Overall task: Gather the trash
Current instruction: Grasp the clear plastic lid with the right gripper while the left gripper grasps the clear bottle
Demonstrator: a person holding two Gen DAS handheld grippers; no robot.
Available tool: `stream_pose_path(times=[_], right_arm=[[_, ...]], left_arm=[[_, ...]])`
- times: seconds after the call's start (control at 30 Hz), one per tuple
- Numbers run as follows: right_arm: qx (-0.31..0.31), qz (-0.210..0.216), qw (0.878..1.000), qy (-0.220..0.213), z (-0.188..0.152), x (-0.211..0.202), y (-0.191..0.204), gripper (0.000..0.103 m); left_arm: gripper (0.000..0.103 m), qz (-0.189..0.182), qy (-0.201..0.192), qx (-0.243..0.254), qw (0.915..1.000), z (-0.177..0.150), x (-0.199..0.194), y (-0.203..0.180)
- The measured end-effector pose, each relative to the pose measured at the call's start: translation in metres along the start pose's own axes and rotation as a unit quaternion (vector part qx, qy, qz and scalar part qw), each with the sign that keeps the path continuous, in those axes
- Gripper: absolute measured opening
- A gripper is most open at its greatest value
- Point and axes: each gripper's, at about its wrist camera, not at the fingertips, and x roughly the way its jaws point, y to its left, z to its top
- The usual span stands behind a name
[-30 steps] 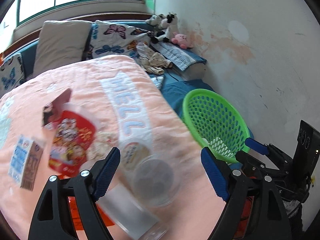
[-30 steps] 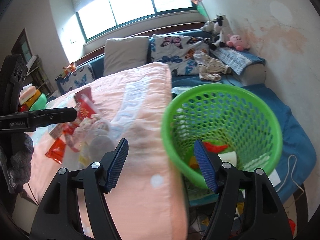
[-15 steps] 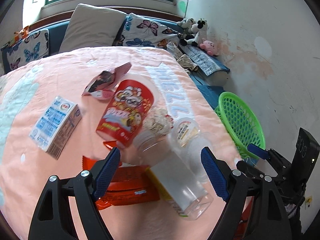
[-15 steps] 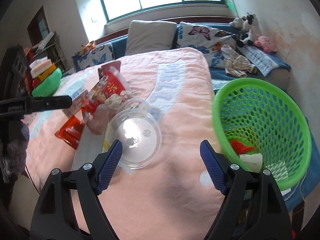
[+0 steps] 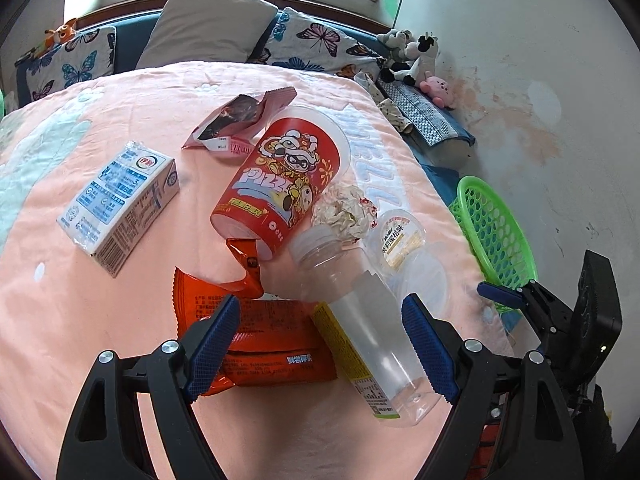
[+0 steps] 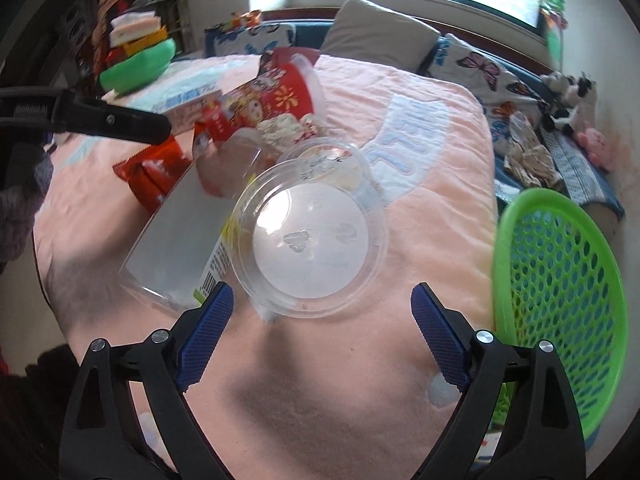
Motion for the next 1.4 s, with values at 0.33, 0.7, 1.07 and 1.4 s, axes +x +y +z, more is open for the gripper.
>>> stream_pose_path(times=[0.33,0.7,1.07,1.4], right_arm=[[-0.060,0.004,0.998,0.013,0.012,0.027,0.010,0.095],[-0.070,-0.006,0.998,-0.005,0.016,0.030,0.013,0.092],[-0.031,-0.013,0.999,-0.015,0.006,0.013,-0.001,0.092],[0.048,-0.001,0.998,-0.032,0.002,-0.005,-0.029,0.092]], left_arm=[[0.080,0.000,0.016,-0.010,0.9998,-0.002,0.010,-0.002],[0.080,-0.003,0.034,-0.017,0.9993,0.002,0.028,-0.011],[0.080,0.025,0.050,-0.032,0.9979,0.013,0.049,-0.023],[0.080,0.074,0.075,-0.057,0.9928,0.025,0.073,-0.029]])
